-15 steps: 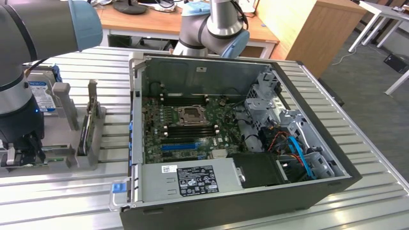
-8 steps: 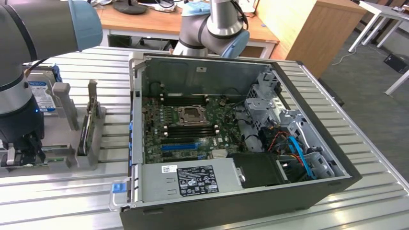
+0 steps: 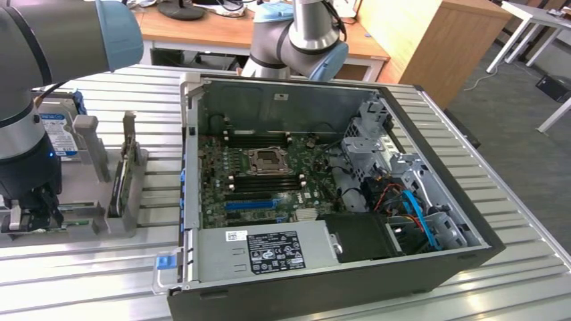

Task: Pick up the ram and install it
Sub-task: 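Pick up the ram and move it above insertion slot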

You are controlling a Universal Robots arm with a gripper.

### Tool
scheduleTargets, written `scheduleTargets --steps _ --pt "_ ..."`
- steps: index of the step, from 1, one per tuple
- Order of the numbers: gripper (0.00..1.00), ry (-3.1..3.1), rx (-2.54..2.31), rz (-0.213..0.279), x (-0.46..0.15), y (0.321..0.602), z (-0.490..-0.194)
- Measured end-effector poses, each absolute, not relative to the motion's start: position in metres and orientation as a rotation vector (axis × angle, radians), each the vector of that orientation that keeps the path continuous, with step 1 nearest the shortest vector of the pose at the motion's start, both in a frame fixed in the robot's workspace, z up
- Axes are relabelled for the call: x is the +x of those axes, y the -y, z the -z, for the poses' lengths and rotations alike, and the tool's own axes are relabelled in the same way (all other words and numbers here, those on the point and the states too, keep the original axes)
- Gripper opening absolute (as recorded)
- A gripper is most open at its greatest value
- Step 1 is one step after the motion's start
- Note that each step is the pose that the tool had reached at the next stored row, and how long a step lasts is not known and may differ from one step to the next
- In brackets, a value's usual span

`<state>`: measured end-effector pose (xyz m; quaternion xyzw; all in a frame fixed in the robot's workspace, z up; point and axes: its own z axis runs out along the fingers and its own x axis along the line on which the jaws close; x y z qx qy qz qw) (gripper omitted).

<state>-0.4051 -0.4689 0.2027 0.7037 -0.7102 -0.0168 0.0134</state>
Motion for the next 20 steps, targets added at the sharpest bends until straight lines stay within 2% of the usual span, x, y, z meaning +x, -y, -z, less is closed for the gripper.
scheduleTargets --steps 8,20 --pt "0.11 2.212 2.192 0.052 -0.405 0.469 -0.209" --pt "0.11 2.212 2.192 0.052 -0.405 0.469 -0.237"
